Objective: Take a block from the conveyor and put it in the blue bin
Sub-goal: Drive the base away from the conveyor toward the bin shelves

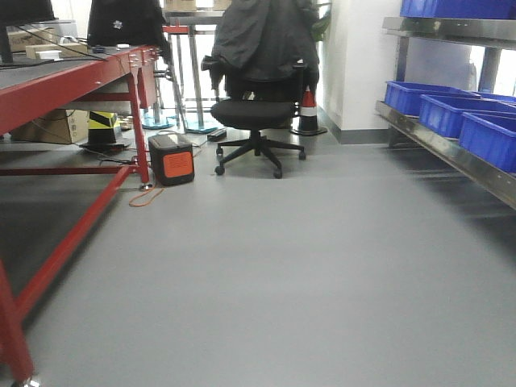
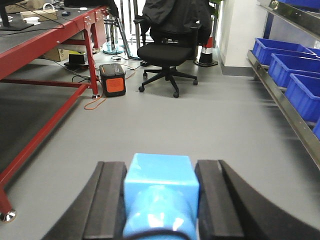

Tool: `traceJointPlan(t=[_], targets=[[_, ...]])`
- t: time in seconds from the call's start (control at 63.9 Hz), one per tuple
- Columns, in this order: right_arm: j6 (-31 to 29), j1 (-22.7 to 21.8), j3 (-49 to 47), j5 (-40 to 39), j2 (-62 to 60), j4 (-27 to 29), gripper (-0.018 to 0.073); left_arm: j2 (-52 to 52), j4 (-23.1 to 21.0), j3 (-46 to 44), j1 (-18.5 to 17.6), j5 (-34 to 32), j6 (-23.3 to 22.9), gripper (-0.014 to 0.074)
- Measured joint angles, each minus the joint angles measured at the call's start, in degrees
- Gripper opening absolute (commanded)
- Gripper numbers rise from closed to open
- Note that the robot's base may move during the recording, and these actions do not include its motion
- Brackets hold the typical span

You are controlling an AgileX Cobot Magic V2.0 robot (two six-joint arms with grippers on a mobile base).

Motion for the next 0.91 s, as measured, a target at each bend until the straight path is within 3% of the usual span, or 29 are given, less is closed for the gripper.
traceJointPlan(t=[0.907], targets=[[-0.01, 0.0, 0.0, -0.11, 0.0, 0.0, -0.0163, 0.0, 0.0, 0.0, 0.0, 0.0, 0.0, -0.0111]])
